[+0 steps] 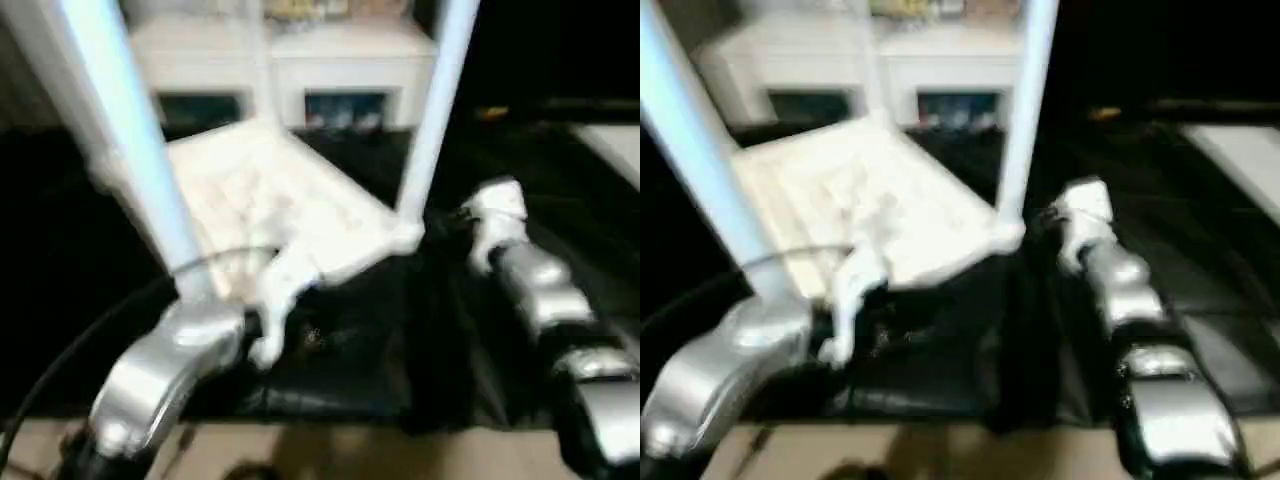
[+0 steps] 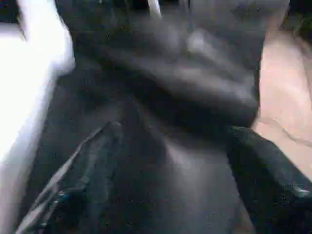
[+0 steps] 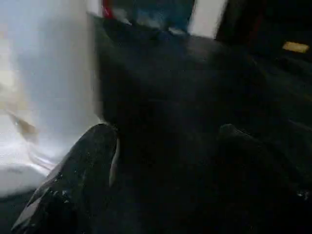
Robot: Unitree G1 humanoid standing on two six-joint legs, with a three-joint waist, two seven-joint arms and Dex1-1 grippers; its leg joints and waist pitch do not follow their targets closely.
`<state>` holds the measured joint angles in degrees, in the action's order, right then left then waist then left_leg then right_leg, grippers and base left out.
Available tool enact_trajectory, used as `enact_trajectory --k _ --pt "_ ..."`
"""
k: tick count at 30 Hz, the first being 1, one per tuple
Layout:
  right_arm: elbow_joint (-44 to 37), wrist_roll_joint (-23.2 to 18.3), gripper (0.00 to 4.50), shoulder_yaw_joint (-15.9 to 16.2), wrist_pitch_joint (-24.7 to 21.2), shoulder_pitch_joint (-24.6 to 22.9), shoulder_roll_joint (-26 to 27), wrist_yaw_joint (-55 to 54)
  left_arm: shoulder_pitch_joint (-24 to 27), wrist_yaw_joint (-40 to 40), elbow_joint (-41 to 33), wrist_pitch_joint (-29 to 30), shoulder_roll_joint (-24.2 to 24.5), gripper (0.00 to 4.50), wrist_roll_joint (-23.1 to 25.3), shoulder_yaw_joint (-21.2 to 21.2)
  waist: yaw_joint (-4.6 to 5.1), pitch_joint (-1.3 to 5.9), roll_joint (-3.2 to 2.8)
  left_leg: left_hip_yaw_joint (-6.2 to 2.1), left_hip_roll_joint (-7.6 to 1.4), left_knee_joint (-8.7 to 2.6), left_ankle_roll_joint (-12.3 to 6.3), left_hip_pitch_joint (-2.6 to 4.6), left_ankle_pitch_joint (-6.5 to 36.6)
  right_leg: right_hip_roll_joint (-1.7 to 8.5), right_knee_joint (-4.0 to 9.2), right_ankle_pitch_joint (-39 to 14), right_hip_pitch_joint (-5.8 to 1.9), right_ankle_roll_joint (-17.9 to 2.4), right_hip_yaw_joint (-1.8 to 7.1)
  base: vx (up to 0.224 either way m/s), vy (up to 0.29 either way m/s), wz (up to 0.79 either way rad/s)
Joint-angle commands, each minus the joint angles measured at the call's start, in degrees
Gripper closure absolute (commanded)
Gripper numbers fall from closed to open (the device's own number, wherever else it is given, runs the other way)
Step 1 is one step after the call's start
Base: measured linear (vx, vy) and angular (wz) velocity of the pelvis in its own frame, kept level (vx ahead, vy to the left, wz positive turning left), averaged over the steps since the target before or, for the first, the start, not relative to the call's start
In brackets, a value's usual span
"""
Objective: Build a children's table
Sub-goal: Rotate table base
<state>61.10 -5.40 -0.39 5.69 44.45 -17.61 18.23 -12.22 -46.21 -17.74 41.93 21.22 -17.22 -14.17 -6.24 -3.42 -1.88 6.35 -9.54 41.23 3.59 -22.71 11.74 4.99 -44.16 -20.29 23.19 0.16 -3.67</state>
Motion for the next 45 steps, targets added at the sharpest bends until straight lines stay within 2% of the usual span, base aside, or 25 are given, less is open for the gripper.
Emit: enact_trajectory --k 1,2,3,4,5,6,8,9,12,13,16,18,19,20,21,24,28,31,33,34,35,38,40,41,45 --pt "0.3 -0.8 0.84 0.2 0.9 0.8 -0.1 0.5 -1.3 1.0 -0.8 -0.4 0.5 0.48 0.3 1.4 -0.6 4.02 0.71 0.6 -1.79 -6.04 0.5 0.54 3.7 2.55 9.6 -14.9 -2.38 -6.7 4.04 -0.141 -0.068 0.46" --pt "0.7 -1.1 0.84 -0.1 1.7 1.0 0.3 2.1 -1.0 1.1 -1.1 -0.3 1.0 0.32 0.2 1.8 0.79 4.73 0.2 1.08 -3.14 -7.52 -2.99 3.81 2.7 0.15 8.46 4.8 -0.76 -12.4 2.73 -0.141 -0.068 0.46" --pt "0.2 -1.0 0.84 -0.2 3.5 0.8 1.1 5.8 0.1 1.0 -2.0 -0.1 2.2 0.22 -0.2 2.5 1.63 4.1 -0.27 1.92 -3.92 -8.27 -3.36 2.58 7.0 0.65 9.2 7.4 -1.18 -16.1 2.68 -0.125 -0.04 0.33" --pt "-0.5 -0.8 0.84 -0.1 4.1 0.5 1.4 7.5 0.6 0.9 -2.5 -0.4 2.5 0.12 -0.3 2.9 1.91 3.93 -0.14 2.34 -3.69 -8.57 -2.98 1.75 9.4 0.95 9.55 5.8 -1.98 -16.6 2.59 -0.053 0.02 0.03" --pt "-0.6 -0.8 0.84 0.0 4.1 0.4 1.5 7.7 0.7 0.9 -2.5 -0.4 2.5 0.12 -0.3 2.9 1.95 3.55 0.14 2.71 -3.44 -9.03 -2.11 1.48 12.9 1.33 10.45 0.2 -2.26 -15.8 2.61 -0.053 0.02 0.03" --pt "-2.0 -0.7 0.84 0.5 4.9 -0.5 1.8 10.5 1.7 0.9 -3.7 -1.3 2.6 0.06 -1.1 4.0 1.8 3.34 0.02 2.93 -3.55 -9.22 -1.09 1.92 14.8 1.55 11.14 -3.9 -1.88 -14.9 2.78 0.0 0.0 0.0" --pt "-5.7 -1.1 0.84 1.6 4.8 -2.6 1.7 13.7 3.1 1.4 -5.4 -2.3 1.5 0.06 -2.8 6.3 1.91 2.9 0.02 2.84 -3.74 -9.82 0.18 1.51 16.3 1.92 11.63 -7.5 -2.27 -13.6 2.84 0.0 0.0 0.0" --pt "-5.7 -1.1 0.84 1.6 4.8 -2.6 1.7 13.7 3.1 1.4 -5.4 -2.3 1.5 0.06 -2.8 6.3 2.06 3.11 0.12 2.72 -3.72 -10.08 0.6 1.31 15.7 2.02 11.66 -7.3 -2.71 -12.6 2.8 0.0 0.0 0.0" --pt "-12.6 -2.5 0.84 2.8 3.4 -6.4 0.7 16.8 6.0 1.1 -8.4 -2.0 2.0 0.06 -5.7 10.3 2.3 3.54 -0.47 2.73 -3.73 -10.08 0.38 1.23 12.9 1.95 11.31 -1.5 -2.77 -13.0 2.94 0.0 0.0 0.0" --pt "-12.6 -2.5 0.84 2.8 3.4 -6.4 0.7 16.8 6.0 1.1 -8.4 -2.0 2.0 0.06 -5.7 10.3 2.44 3.69 -0.28 2.77 -3.73 -10.02 0.08 1.11 11.6 1.9 11.23 0.7 -2.98 -13.1 2.91 0.0 0.0 0.0" --pt "-18.6 -3.4 0.84 3.0 2.4 -9.7 -0.4 20.2 9.1 0.3 -10.6 -0.7 4.6 0.06 -8.2 14.7 2.75 4.17 -0.15 3.09 -3.37 -9.4 -2.4 0.83 5.4 1.74 10.63 10.4 -3.33 -14.6 2.94 0.0 0.0 0.0" --pt "-21.2 -3.1 0.84 3.0 2.2 -11.7 -0.9 22.2 12.2 -3.1 -11.7 -0.4 7.7 0.06 -11.8 19.9 2.87 4.23 -0.04 3.22 -3.23 -9.35 -3.68 0.83 4.0 1.72 10.65 12.0 -3.42 -15.1 2.85 0.0 0.0 0.0" --pt "-21.9 -3.2 0.84 3.1 2.0 -12.3 -0.9 22.6 13.2 -4.7 -11.7 -0.2 8.8 0.06 -13.1 21.8 3.02 4.1 0.21 3.3 -3.22 -9.47 -4.2 0.88 3.9 1.64 10.92 11.3 -3.34 -15.3 2.8 0.0 0.0 0.0" --pt "-21.9 -3.2 0.84 3.1 2.0 -12.3 -0.9 22.6 13.2 -4.7 -11.7 -0.2 8.8 0.06 -13.1 21.8 2.92 4.09 0.05 3.29 -3.27 -9.48 -4.24 1.02 4.1 1.73 10.89 10.6 -3.26 -15.5 2.82 0.0 0.0 0.0" --pt "-22.3 -3.2 0.84 3.1 1.9 -12.6 -1.0 23.0 13.8 -5.8 -11.6 -0.1 9.5 0.06 -14.0 23.0 2.98 3.85 -0.14 3.4 -3.39 -9.67 -3.96 1.14 5.5 1.62 11.16 8.6 -3.03 -15.8 2.8 0.0 0.0 0.0" --pt "-24.5 -4.0 0.84 3.6 0.7 -13.9 -1.1 24.7 17.2 -8.9 -11.5 0.9 13.6 0.06 -15.0 25.7 3.01 3.65 0.0 3.29 -3.44 -9.89 -3.15 1.25 7.8 1.73 11.33 4.8 -3.05 -14.9 2.9 0.0 0.0 0.0" --pt "-26.2 -4.5 0.84 3.8 -0.1 -14.7 -1.2 25.6 19.5 -10.0 -11.0 1.5 15.7 0.06 -16.1 28.0 3.09 3.43 -0.13 3.31 -3.55 -10.1 -2.19 1.42 9.3 1.83 11.61 1.7 -2.87 -14.4 3.05 0.0 0.0 0.0" --pt "-29.7 -5.2 0.84 4.4 -1.6 -16.5 -1.5 28.2 24.4 -13.2 -8.6 1.3 18.3 0.06 -19.8 36.5 3.15 3.42 0.09 3.34 -3.48 -10.2 -2.37 1.43 9.0 1.7 11.64 2.0 -2.79 -13.7 3.07 0.0 0.0 0.0" --pt "-30.2 -5.0 0.84 4.6 -1.8 -16.9 -1.6 28.7 25.4 -13.8 -7.5 0.8 18.6 0.06 -20.2 38.4 3.11 3.39 0.03 3.3 -3.53 -10.32 -2.06 1.58 9.9 1.68 11.75 1.2 -2.68 -13.7 3.1 0.0 0.0 0.0" --pt "-30.3 -4.6 0.84 4.8 -2.1 -17.1 -1.6 28.5 26.2 -14.2 -5.2 0.1 18.8 0.06 -20.4 40.5 3.18 3.29 0.48 3.33 -3.46 -10.31 -2.21 1.47 9.8 1.66 11.84 1.3 -2.71 -13.6 3.14 0.0 0.0 0.0" --pt "-30.3 -4.2 0.84 4.9 -2.3 -17.2 -1.7 28.2 26.8 -14.3 -3.3 -0.4 18.9 0.06 -20.2 41.9 3.12 3.29 0.34 3.32 -3.43 -10.34 -2.21 1.5 9.9 1.68 11.75 1.1 -2.68 -13.5 3.15 0.0 0.0 0.0" --pt "-29.9 -3.7 0.84 5.0 -2.7 -17.2 -1.7 27.6 27.2 -14.4 -1.0 -1.5 19.2 0.06 -19.3 43.0 3.15 3.18 0.14 3.26 -3.53 -10.56 -1.68 1.75 11.6 1.77 11.97 -0.9 -2.52 -13.2 3.23 0.0 0.0 0.0" --pt "-26.7 -0.2 0.84 5.3 -4.7 -16.7 -2.6 23.1 24.3 -12.0 7.0 -9.8 18.1 0.06 -15.9 44.7 2.99 3.17 0.52 3.2 -3.45 -10.63 -1.49 1.81 10.8 1.66 12.14 -0.1 -2.46 -12.9 3.26 0.0 0.0 0.0" --pt "-26.7 -0.2 0.84 5.3 -4.7 -16.7 -2.6 23.1 24.3 -12.0 7.0 -9.8 18.1 0.06 -15.9 44.7 2.91 3.23 0.3 3.28 -3.37 -10.61 -1.15 2.07 11.0 1.63 12.15 -0.2 -2.33 -12.9 3.26 0.0 0.0 0.0" --pt "-23.1 3.0 0.84 5.3 -6.2 -15.3 -2.9 18.1 18.9 -10.9 7.7 -12.8 15.7 0.06 -16.1 41.1 2.72 3.56 0.57 3.2 -3.77 -10.84 0.53 2.44 11.7 1.9 11.61 3.3 -2.59 -13.9 3.14 0.0 0.0 0.0"
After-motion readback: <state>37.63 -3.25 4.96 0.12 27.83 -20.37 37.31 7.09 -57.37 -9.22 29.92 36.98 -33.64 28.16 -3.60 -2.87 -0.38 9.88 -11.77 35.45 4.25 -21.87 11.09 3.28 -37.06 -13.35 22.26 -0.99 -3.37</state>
